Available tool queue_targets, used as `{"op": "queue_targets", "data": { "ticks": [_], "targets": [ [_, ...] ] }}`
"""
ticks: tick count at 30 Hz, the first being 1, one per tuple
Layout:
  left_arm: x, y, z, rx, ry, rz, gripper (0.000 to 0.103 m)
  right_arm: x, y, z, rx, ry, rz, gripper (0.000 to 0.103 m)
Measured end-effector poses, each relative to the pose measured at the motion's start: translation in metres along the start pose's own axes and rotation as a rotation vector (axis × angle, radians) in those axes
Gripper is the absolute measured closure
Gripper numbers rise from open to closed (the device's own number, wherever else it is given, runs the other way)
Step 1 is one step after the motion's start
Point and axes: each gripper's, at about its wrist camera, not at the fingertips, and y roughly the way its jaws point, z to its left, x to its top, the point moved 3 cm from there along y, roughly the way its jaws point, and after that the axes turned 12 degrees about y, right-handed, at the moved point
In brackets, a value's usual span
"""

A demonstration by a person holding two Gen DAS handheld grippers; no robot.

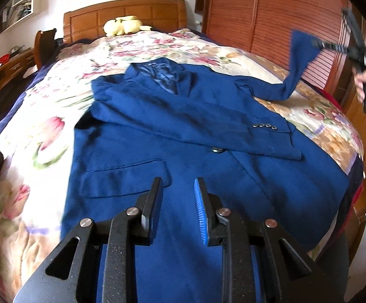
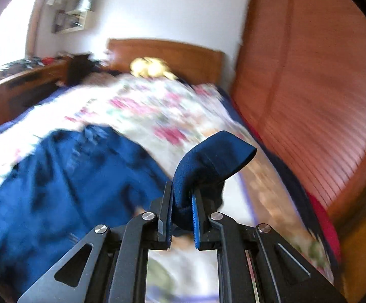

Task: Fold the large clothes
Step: 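Fold the held sleeve across the jacket front with the right tool, release, then move the left tool to the jacket side panel and grasp its edge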

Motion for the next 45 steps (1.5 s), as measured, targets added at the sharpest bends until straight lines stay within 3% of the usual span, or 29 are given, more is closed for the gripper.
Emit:
{"op": "queue_targets", "data": {
  "ticks": [3,8,14,17,21,24,30,40,45],
  "targets": [
    [-0.005,-0.010,0.011,0.014,-0.016,-0.011,0.077,0.020,-0.015,0.058,0.111,-0.043,-0.038,0.091],
    [-0.015,-0.020,0.025,0.029,-0.041,-0.020,0.077,0.022,-0.041,0.144,0.288,-0.115,-0.048,0.091],
    [-0.025,-0.021,0.039,0.037,-0.069,-0.014,0.077,-0.014,-0.040,0.186,0.420,-0.150,0.078,0.090],
    [-0.027,-0.018,0.045,0.000,-0.107,-0.009,0.077,-0.035,-0.030,0.190,0.434,-0.188,0.155,0.080],
    [-0.025,-0.013,0.045,-0.022,-0.122,-0.007,0.077,-0.054,-0.022,0.186,0.432,-0.199,0.208,0.053],
    [-0.023,-0.011,0.041,-0.019,-0.110,-0.006,0.077,-0.058,-0.021,0.177,0.434,-0.179,0.211,0.045],
    [-0.013,-0.003,0.027,-0.055,-0.082,-0.005,0.077,-0.092,-0.002,0.149,0.337,-0.151,0.266,0.042],
    [0.020,0.022,0.002,-0.097,0.012,0.015,0.076,-0.151,0.071,0.105,0.156,-0.013,0.365,0.042],
    [0.040,0.050,-0.004,-0.123,0.059,0.048,0.074,-0.172,0.093,0.096,0.158,0.071,0.383,0.041]
  ]
}}
